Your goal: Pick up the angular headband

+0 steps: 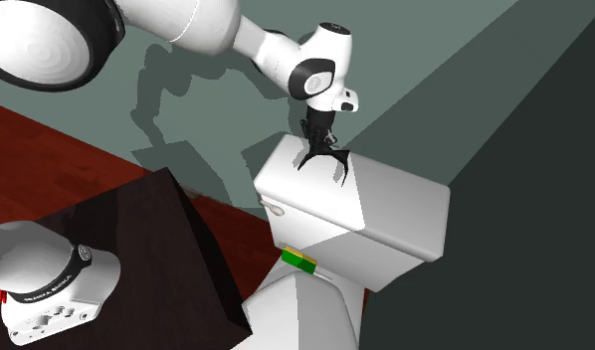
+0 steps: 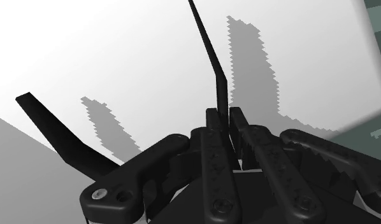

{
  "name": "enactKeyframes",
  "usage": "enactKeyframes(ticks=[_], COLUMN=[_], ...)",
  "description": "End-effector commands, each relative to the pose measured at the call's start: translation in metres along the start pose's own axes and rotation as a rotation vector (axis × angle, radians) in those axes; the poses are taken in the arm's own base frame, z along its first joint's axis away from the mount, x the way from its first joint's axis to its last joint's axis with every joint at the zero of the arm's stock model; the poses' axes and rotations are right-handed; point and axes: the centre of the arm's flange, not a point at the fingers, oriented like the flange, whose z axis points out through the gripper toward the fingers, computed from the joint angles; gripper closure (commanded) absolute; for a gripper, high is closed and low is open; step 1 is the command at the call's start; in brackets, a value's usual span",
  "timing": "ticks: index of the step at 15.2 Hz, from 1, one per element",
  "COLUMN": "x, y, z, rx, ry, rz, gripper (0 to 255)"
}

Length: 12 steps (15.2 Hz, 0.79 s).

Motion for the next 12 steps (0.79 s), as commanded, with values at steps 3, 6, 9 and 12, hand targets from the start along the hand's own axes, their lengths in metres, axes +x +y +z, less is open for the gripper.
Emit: enactKeyframes(ticks=[3, 6, 9, 12], x=[-0.001, -0.003, -0.005, -0.007], y=[0.001, 0.001, 0.002, 0.002], z=[-0.010, -0.026, -0.041, -0.057], rx=[0.000, 0.000, 0.000, 0.000], ry=[-0.001, -0.001, -0.001, -0.001], rz=[0.001, 0.001, 0.001, 0.001], gripper=[255, 255, 255, 255])
